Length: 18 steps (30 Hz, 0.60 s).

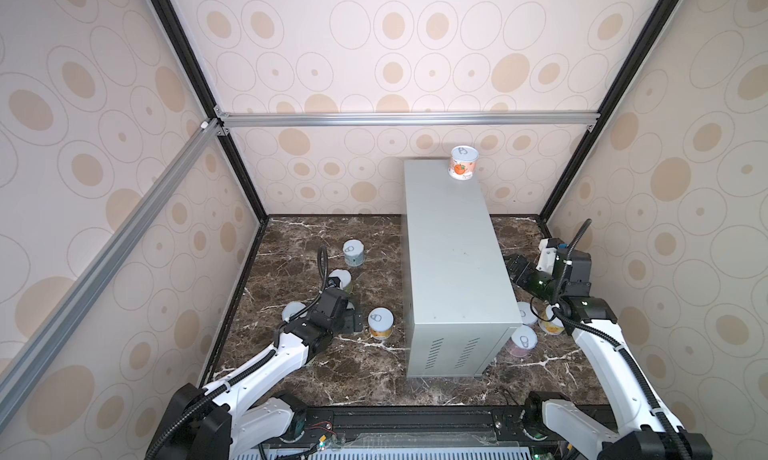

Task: Place and organize the canned foods onto the counter
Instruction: 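Lower the left gripper over a white-lidded can while the right gripper descends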

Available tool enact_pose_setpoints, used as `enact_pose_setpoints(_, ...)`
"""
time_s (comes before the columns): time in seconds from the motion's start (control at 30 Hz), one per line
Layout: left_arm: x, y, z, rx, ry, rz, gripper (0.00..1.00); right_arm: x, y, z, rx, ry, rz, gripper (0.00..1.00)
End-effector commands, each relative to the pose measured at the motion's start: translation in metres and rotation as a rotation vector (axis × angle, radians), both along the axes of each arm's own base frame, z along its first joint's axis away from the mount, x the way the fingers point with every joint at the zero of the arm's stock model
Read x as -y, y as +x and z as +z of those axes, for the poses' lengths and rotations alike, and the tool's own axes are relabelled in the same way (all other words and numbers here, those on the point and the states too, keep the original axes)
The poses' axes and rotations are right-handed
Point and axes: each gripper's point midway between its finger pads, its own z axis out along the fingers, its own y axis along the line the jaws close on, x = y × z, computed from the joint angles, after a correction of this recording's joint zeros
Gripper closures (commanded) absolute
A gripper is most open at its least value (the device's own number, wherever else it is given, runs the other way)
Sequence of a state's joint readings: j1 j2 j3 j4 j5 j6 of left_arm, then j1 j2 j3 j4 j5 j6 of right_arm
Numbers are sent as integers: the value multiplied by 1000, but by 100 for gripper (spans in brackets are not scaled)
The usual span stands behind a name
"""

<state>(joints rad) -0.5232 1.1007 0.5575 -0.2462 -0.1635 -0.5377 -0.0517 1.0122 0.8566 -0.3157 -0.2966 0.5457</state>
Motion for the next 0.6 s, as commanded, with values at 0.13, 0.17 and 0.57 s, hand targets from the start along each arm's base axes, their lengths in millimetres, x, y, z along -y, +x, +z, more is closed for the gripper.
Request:
enact_pose_setpoints(0.13, 6, 10, -13, 1, 0, 25, 1, -5, 2, -6, 13, 11, 31, 0)
enact_pose_setpoints(0.17, 7, 11, -14, -1, -1, 26, 1, -6, 3, -7, 11, 14, 33, 0)
enact_pose_setpoints(0.57, 3, 16, -42, -51, 43, 62, 1, -12, 4, -14, -3, 30, 61, 0)
